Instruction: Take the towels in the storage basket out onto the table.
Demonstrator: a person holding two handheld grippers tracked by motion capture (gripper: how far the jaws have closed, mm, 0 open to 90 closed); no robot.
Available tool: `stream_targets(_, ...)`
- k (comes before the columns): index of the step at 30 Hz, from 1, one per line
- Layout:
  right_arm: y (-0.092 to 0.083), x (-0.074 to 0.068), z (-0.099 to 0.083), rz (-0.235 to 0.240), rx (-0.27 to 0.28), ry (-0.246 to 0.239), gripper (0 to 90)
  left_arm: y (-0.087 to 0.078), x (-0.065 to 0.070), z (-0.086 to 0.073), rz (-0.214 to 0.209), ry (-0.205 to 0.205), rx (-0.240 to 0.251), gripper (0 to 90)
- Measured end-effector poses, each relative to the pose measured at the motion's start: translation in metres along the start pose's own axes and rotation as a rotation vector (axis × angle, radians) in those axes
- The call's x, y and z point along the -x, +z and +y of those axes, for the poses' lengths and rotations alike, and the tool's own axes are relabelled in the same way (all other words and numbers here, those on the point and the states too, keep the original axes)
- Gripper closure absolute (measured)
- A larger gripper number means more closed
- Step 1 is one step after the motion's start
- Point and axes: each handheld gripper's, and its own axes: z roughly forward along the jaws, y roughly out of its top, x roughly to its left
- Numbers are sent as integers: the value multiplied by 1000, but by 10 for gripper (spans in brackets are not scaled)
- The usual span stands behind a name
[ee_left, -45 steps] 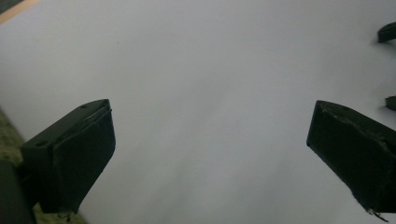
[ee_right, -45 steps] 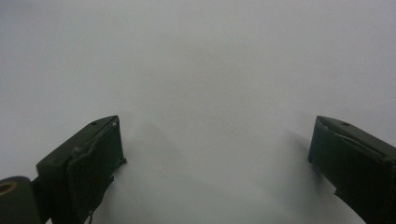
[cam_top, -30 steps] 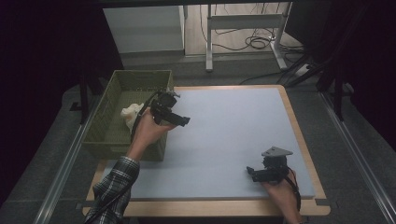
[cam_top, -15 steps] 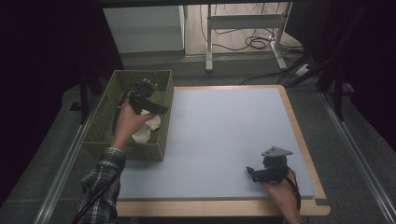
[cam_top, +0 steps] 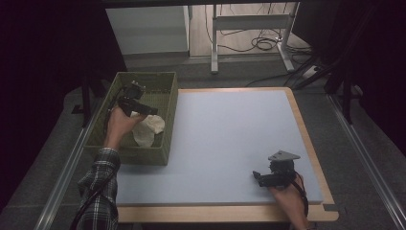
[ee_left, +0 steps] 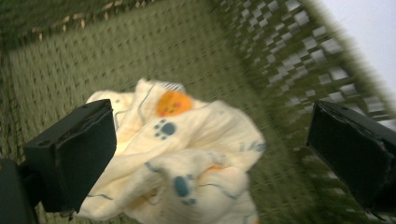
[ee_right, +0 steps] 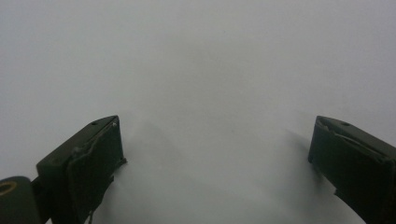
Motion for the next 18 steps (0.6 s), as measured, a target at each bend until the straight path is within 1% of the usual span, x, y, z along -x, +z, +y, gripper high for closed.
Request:
stream_targets(2, 0, 0, 0, 0, 0, 1, 31, 7, -5, -3, 0, -10, -23, 18)
stream_targets(3, 0, 0, 0, 0, 0, 1, 31, 15, -11, -6, -14, -23, -44, 17)
stream_targets(4, 0, 0, 0, 0, 0, 1, 31, 15, -11, -6, -14, -23, -44, 16)
stream_targets(6, 0, 0, 0, 0, 0, 0, 31, 22, -15, -8, -35, -39, -66, 18)
stream_targets(7, 0, 0, 0, 0, 0, 0, 31, 30, -18, -8, -33, -47, -92, 20)
stream_targets(8, 0, 0, 0, 0, 0, 0, 31, 30, -18, -8, -33, -47, -92, 22)
stream_targets(9, 0, 0, 0, 0, 0, 0, 31, 37, -20, -9, -38, -60, -117, 23)
stream_targets(10, 0, 0, 0, 0, 0, 0, 31, 40, -20, -9, -32, -61, -130, 24)
stream_targets(11, 0, 0, 0, 0, 0, 0, 31, 44, -21, -9, -27, -53, -152, 25)
stream_targets(12, 0, 0, 0, 0, 0, 0, 31, 44, -21, -9, -27, -53, -152, 25)
stream_targets(15, 0, 0, 0, 0, 0, 0, 31, 55, -20, -9, -14, -48, -210, 22)
stream_targets(18, 0, 0, 0, 0, 1, 0, 31, 65, -21, -11, -3, -48, -256, 22)
